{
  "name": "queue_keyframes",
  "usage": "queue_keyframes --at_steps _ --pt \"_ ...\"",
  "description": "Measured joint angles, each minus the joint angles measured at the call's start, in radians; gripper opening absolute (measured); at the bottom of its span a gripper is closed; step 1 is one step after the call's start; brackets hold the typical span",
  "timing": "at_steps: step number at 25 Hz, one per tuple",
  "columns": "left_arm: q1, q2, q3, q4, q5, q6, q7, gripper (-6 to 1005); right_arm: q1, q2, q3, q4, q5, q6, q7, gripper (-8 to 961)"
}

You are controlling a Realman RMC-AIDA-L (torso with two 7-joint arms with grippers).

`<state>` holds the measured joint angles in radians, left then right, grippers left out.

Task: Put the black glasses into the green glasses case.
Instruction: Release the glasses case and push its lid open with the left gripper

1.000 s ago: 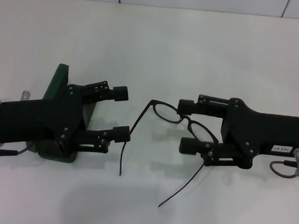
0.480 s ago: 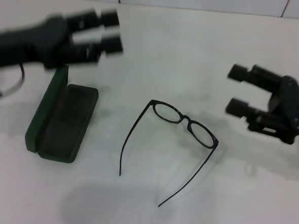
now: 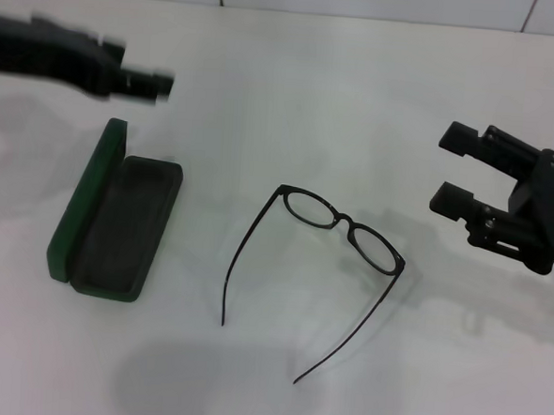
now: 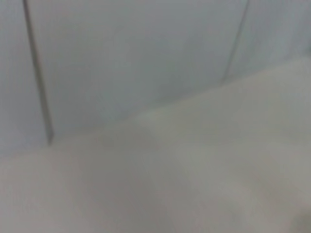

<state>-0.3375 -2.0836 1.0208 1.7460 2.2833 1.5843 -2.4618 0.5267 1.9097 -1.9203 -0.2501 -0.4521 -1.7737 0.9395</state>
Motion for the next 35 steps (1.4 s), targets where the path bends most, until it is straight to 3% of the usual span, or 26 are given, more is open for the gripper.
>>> queue_keyframes --at_steps 3,7,11,16,28,35 --pt "-0.021 -0.004 0.130 -0.031 0.211 -0.006 -0.089 795 0.011 0.000 -0.001 -0.002 -0.005 -0.004 -0.015 750" --pt "-0.029 -0.006 0.199 -0.078 0.309 -0.039 -0.156 738 0.030 -0.002 0.000 0.000 -0.014 -0.001 -0.016 750" --pt "-0.023 -0.006 0.214 -0.088 0.324 -0.067 -0.167 663 0.032 -0.005 0.001 0.003 -0.014 0.003 -0.016 750" --pt "-0.018 -0.006 0.215 -0.108 0.340 -0.071 -0.170 640 0.031 -0.005 0.001 0.004 -0.014 0.018 -0.016 750" --pt "-0.029 -0.007 0.218 -0.195 0.415 -0.086 -0.199 634 0.029 0.000 0.001 0.003 -0.013 0.027 -0.016 751" --pt "-0.028 -0.004 0.251 -0.186 0.433 -0.047 -0.220 631 0.022 0.000 0.001 0.003 -0.009 0.027 -0.016 751"
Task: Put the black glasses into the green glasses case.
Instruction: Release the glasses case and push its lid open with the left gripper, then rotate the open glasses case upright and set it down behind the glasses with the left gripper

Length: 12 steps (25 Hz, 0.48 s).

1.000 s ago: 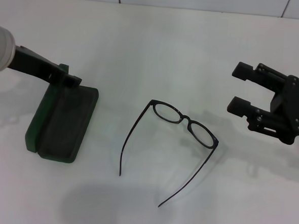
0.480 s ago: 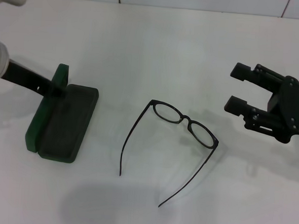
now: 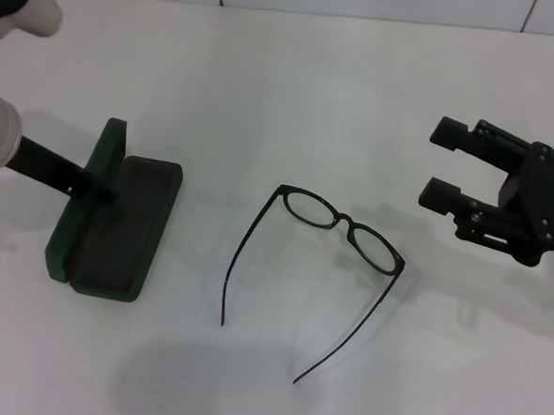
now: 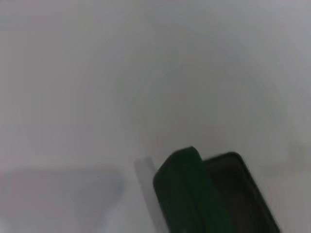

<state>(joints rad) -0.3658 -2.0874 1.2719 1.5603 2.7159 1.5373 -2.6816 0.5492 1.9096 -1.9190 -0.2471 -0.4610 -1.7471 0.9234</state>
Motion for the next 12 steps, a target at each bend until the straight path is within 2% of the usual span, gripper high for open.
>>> queue_keyframes --at_steps 9,10,12 --pt "-0.001 -0.001 0.006 0.003 0.042 0.008 -0.001 251 -0.004 0.001 0.000 0.000 0.002 0.000 0.000 751" --pt "-0.001 0.000 0.008 0.030 0.042 0.009 0.004 206 -0.005 0.001 0.000 0.000 0.002 0.000 0.000 751" --pt "-0.003 0.001 0.007 0.058 0.043 0.009 0.012 202 -0.005 0.001 0.000 0.000 0.002 0.000 0.000 751"
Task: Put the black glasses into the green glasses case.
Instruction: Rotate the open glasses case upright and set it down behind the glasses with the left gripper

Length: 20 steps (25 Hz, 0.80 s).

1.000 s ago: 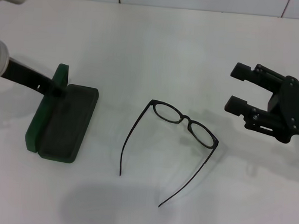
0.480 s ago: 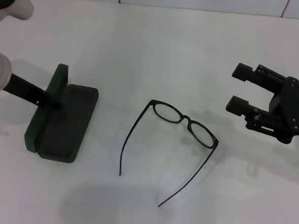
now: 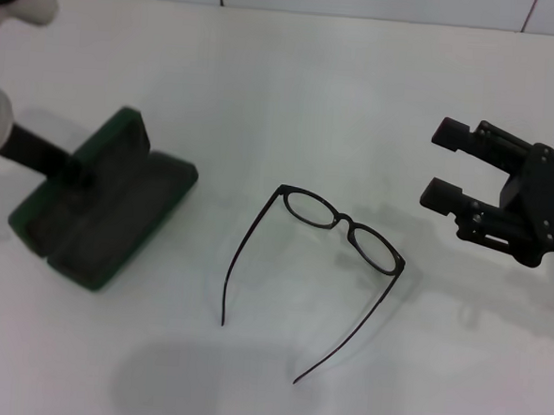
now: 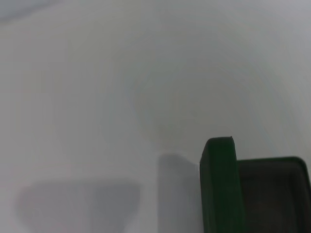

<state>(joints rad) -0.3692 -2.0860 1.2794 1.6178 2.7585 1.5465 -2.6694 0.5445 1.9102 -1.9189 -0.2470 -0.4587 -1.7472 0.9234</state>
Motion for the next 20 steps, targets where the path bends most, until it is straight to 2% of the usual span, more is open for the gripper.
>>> queue_keyframes --at_steps 6,9,11,14,20 --pt "-0.046 0.000 0.011 0.093 -0.008 -0.015 0.130 196 0.003 -0.002 -0.002 -0.009 -0.017 -0.016 0.000 751" --pt "-0.090 -0.002 0.082 0.081 -0.011 -0.075 0.254 198 0.022 -0.002 -0.002 -0.018 -0.077 -0.062 0.000 751" --pt "-0.137 -0.002 0.140 0.030 -0.009 -0.153 0.332 200 0.038 -0.002 -0.002 -0.023 -0.123 -0.102 0.002 751" --pt "-0.214 -0.004 0.182 -0.062 -0.018 -0.249 0.430 202 0.055 0.002 -0.003 -0.032 -0.189 -0.147 0.008 751" --pt "-0.315 -0.004 0.274 -0.243 -0.024 -0.387 0.555 207 0.059 0.042 -0.004 -0.041 -0.240 -0.123 0.006 751"
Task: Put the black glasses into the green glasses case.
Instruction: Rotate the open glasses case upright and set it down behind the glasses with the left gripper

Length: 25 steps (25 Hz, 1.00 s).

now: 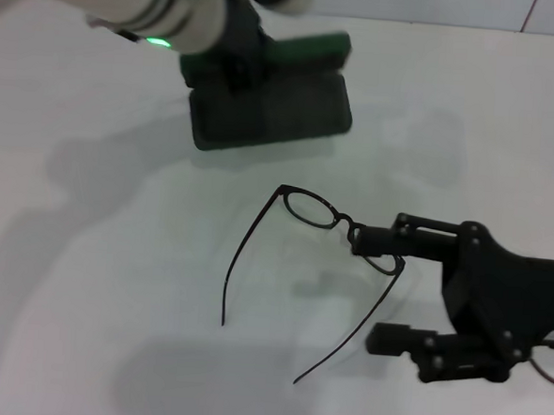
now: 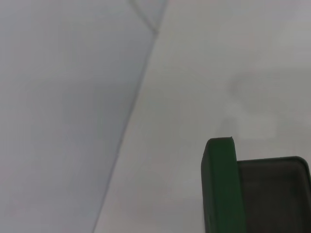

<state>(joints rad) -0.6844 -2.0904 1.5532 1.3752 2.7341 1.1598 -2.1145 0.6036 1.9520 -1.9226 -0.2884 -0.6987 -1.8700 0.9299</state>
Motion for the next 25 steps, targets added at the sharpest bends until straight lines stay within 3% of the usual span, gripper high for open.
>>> queue_keyframes --at_steps 6,13,24,25 --pt "-0.095 -0.002 0.105 -0.190 -0.041 -0.068 0.010 212 -0.036 0.007 0.017 -0.002 -0.007 0.027 -0.006 751" --pt "-0.101 -0.007 0.194 -0.204 -0.085 -0.108 0.009 218 -0.061 0.001 0.052 0.003 -0.009 0.029 -0.008 751" --pt "-0.096 -0.006 0.195 -0.204 -0.094 -0.111 0.011 227 -0.061 0.002 0.057 0.004 -0.007 0.031 -0.013 751" --pt "-0.093 -0.006 0.193 -0.191 -0.094 -0.110 0.011 271 -0.061 0.002 0.062 0.004 -0.007 0.035 -0.010 751"
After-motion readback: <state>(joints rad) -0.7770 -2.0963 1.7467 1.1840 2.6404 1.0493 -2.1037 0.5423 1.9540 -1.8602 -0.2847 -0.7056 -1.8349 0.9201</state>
